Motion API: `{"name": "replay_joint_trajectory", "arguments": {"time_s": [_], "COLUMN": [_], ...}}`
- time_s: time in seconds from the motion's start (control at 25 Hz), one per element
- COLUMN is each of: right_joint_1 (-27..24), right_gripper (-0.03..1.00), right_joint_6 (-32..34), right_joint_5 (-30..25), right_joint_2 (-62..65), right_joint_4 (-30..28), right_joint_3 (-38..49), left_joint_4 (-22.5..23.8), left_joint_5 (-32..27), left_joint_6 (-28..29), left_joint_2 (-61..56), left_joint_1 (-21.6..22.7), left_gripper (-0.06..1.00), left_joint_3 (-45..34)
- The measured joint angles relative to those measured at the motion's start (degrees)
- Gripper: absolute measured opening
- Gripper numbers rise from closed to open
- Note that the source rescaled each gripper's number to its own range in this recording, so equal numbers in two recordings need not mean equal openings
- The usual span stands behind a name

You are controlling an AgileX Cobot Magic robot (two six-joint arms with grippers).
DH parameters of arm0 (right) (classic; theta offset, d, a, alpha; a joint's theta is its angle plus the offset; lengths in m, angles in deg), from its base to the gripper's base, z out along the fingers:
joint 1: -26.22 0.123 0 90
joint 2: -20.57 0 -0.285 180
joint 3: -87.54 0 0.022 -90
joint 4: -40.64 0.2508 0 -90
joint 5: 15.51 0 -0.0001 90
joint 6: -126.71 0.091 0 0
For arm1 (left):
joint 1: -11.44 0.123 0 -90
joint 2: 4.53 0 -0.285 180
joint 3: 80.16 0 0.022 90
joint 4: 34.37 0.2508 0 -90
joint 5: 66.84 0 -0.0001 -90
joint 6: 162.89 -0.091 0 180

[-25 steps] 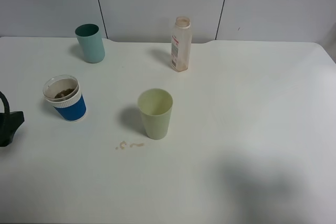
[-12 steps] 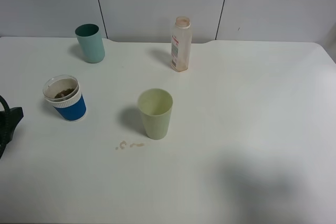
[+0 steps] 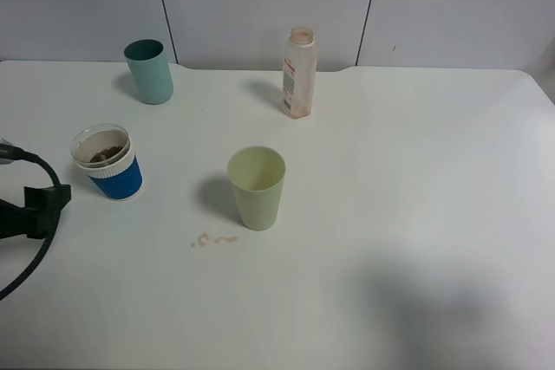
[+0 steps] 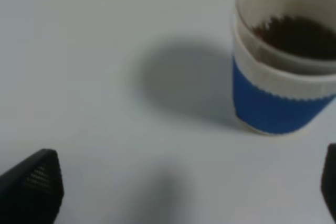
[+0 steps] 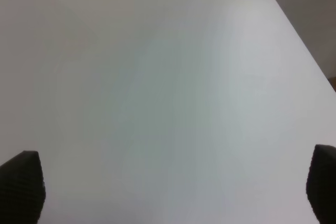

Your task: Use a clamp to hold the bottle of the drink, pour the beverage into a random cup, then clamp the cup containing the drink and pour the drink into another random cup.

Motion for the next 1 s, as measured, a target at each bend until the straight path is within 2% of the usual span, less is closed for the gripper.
{"name": "replay_joint_trajectory", "arguments": {"time_s": [0.32,0.44,0.52,0.72,1.0], "right_joint_1": [0.00,0.00,0.00,0.00,0.00], "right_gripper": [1.00,1.00,1.00,1.00,1.00], "right_joint_6": [0.00,0.00,0.00,0.00,0.00], "right_joint_5": [0.00,0.00,0.00,0.00,0.00], "right_joint_2": [0.00,0.00,0.00,0.00,0.00], "right_joint_4": [0.00,0.00,0.00,0.00,0.00], "right_joint_3": [0.00,0.00,0.00,0.00,0.00], "left_joint_4": [4.23,4.85,5.41,6.20,4.45], "left_joint_5": [28.10,35.64,37.83,38.52,38.54], "left_joint_6": [0.15,-0.31,-1.03,-3.94,-7.53], "left_joint_2": [26.82,33.73,36.91,39.83,40.10], "left_joint_1": [0.00,0.00,0.00,0.00,0.00], "left_gripper": [1.00,1.00,1.00,1.00,1.00], "left_joint_3": [0.18,0.18,0.21,0.21,0.21]}}
